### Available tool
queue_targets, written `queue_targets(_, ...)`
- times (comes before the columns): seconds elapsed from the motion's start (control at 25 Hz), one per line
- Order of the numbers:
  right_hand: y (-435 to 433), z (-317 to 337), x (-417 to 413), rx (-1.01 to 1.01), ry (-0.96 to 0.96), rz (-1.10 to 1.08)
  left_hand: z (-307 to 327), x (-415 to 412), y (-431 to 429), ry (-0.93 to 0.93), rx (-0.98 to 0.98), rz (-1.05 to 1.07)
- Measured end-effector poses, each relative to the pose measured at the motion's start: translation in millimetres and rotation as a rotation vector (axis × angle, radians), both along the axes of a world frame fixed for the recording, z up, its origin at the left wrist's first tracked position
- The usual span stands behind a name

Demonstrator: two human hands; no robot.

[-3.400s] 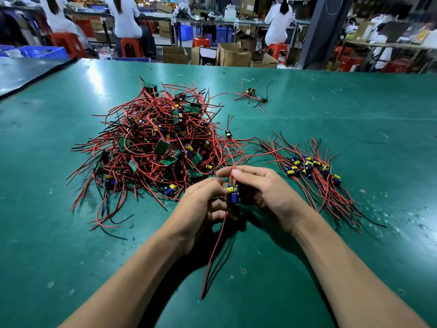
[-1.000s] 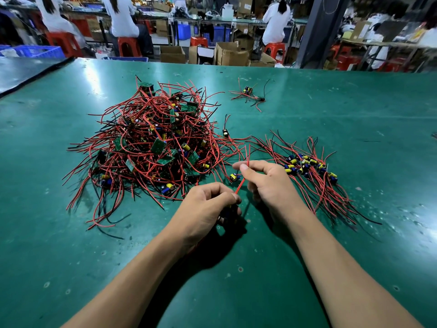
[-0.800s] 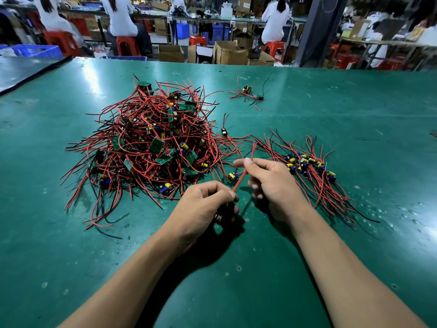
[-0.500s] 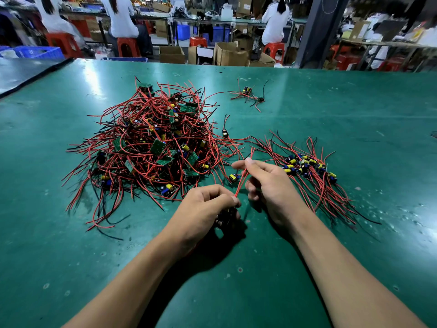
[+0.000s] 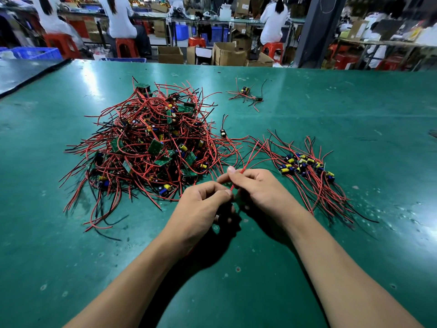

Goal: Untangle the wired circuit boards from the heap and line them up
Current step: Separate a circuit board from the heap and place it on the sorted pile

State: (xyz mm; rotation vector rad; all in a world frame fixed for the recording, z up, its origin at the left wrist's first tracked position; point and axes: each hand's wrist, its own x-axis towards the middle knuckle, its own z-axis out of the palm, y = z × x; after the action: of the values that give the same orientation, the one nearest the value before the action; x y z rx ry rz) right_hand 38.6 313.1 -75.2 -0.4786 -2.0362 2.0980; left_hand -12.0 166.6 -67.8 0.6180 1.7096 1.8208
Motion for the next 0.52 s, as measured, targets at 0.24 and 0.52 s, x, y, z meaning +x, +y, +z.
queue_targets(0.24,15.5,-5.2,-3.8,0.122,0.075,-0.236,3.3,-1.0,-2.1,0.024,-0.064,-0.078)
queue_targets(0.52,15.7,-1.1,-10.9,0.031,0.162,-0.447,6.5,-2.6,-2.3,-0.022,-0.065,-0.09)
